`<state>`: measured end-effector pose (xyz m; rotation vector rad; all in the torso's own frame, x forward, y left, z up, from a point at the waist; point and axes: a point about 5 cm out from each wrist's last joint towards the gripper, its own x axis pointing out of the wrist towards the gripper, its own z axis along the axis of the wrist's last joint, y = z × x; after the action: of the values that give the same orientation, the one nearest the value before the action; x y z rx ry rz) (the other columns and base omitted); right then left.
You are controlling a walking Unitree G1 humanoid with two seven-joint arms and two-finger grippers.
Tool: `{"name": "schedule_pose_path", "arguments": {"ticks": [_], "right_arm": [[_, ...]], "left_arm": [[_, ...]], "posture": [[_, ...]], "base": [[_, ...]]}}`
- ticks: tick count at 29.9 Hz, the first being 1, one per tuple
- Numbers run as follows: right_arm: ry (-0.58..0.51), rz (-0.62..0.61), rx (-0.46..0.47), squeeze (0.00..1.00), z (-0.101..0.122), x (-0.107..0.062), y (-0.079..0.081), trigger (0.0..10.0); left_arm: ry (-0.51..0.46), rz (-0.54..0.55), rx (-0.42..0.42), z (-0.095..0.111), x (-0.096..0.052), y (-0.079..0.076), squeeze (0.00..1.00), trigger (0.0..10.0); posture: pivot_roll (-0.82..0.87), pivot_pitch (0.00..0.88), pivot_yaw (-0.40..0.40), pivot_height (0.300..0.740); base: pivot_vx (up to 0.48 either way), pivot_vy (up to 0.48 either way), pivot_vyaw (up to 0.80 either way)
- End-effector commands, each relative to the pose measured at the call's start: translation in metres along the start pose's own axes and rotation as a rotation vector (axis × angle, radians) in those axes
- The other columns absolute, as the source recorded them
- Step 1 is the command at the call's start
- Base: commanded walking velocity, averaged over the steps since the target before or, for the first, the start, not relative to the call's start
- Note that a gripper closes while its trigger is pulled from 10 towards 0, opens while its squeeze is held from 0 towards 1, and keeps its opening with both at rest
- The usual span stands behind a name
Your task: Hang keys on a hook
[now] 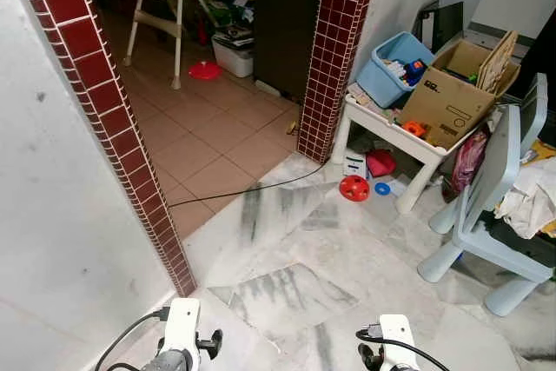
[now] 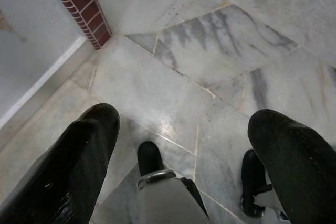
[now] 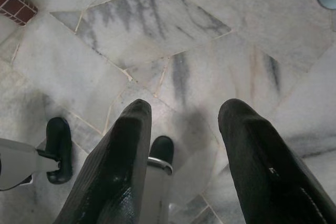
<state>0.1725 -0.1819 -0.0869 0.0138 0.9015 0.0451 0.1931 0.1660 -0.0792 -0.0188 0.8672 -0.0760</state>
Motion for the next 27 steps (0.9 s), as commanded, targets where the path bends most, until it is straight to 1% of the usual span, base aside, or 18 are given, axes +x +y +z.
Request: {"name": "schedule_pose_path", "arguments": {"ticks": [1,14,27], "right_arm": [[0.009,-0.004,0.005,0.0,-0.0028,-0.0006,0.0002,10.0],[0.023,-0.007,0.008,0.0,-0.0059,-0.001,0.0014,10.0],[0.029,-0.001,-0.021,0.0,-0.0059,-0.0009,0.0013,10.0]], "left_arm": [[-0.001,0.0,-0.006,0.0025,0.001,-0.0017,0.0,10.0],[0.01,-0.006,-0.013,0.0003,0.001,-0.0037,0.0,10.0],[0.038,0.004,-0.023,-0.0061,-0.0007,-0.0007,0.0,10.0]], "posture": [[0.02,0.0,-0.031,0.74],[0.02,0.0,-0.031,0.74],[0.03,0.0,-0.038,0.74]], "base": [[0.0,0.0,0.0],[0.0,0.0,0.0],[0.0,0.0,0.0]]}}
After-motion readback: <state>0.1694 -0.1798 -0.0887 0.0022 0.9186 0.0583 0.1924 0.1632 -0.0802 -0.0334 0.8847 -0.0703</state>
